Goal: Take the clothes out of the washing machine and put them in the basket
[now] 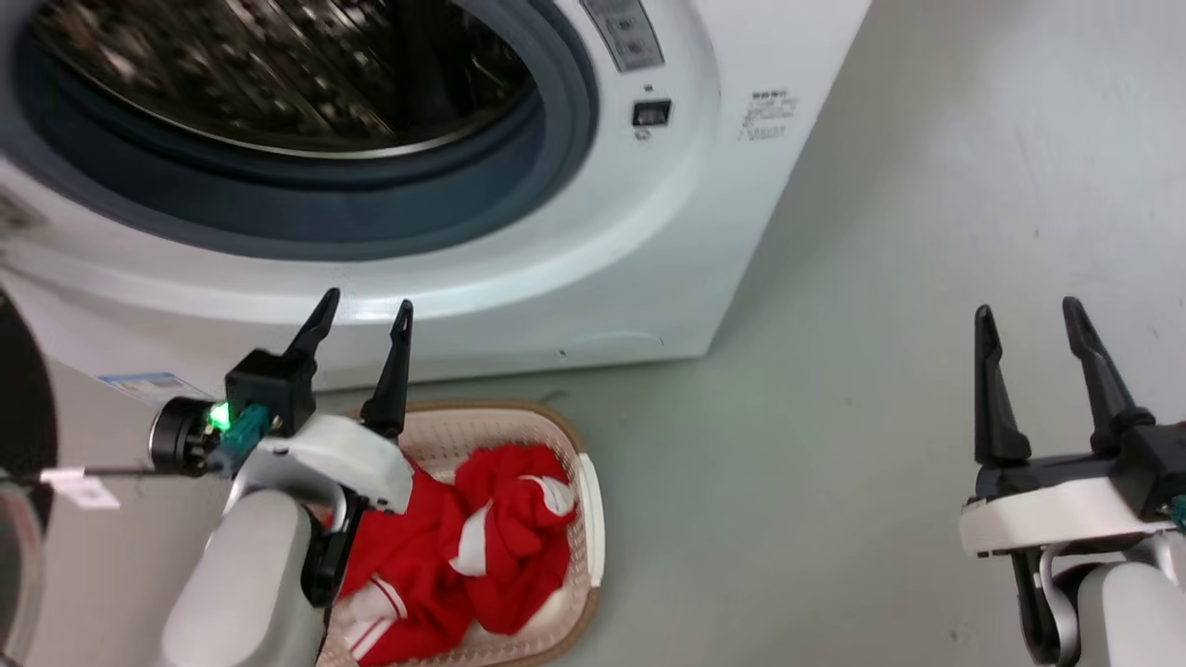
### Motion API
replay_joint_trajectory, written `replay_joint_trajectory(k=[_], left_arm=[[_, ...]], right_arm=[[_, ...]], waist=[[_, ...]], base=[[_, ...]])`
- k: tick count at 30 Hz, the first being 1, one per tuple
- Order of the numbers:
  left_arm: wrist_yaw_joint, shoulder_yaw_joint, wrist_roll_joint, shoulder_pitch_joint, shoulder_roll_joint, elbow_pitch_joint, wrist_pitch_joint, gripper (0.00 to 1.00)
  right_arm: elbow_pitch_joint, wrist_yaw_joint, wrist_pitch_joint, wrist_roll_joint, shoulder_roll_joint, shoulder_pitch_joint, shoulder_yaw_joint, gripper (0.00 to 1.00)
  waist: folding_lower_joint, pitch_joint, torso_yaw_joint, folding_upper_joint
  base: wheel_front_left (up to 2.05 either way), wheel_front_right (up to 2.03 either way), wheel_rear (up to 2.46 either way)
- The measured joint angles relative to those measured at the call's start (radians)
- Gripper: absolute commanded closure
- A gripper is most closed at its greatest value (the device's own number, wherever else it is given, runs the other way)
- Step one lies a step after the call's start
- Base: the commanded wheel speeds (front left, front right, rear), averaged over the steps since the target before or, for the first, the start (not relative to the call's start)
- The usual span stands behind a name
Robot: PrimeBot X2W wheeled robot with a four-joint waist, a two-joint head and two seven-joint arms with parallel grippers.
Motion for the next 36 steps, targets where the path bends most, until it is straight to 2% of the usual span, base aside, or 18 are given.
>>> replay_joint_trajectory(k=[12,16,19,28,36], left_arm=[[0.039,0.146,0.129,0.282,-0.076,-0.330,0.000,0.00],[0.048,0.172,0.163,0.378,-0.098,-0.393,0.000,0.00],[0.057,0.176,0.189,0.417,-0.107,-0.410,0.000,0.00],[0.120,0.198,0.268,0.526,-0.139,-0.450,0.000,0.00],[0.112,0.211,0.263,0.553,-0.151,-0.448,0.000,0.00]], right_arm=[[-0.026,0.000,0.000,-0.016,0.000,0.141,0.004,0.00],[-0.033,0.000,0.000,-0.020,0.000,0.178,0.009,0.00],[-0.038,0.000,0.000,-0.019,0.000,0.194,0.010,0.00],[-0.052,0.000,0.000,0.002,0.000,0.247,0.013,0.00],[-0.049,0.000,0.000,0.004,0.000,0.257,0.012,0.00]], waist=[[-0.0002,-0.220,0.102,0.0001],[-0.0002,-0.275,0.119,0.0001],[-0.0001,-0.298,0.122,0.0000],[-0.0001,-0.338,0.111,0.0001],[0.0000,-0.346,0.111,0.0000]], base=[[0.00,0.00,0.00],[0.00,0.00,0.00],[0.00,0.00,0.00],[0.00,0.00,0.00],[0.00,0.00,0.00]])
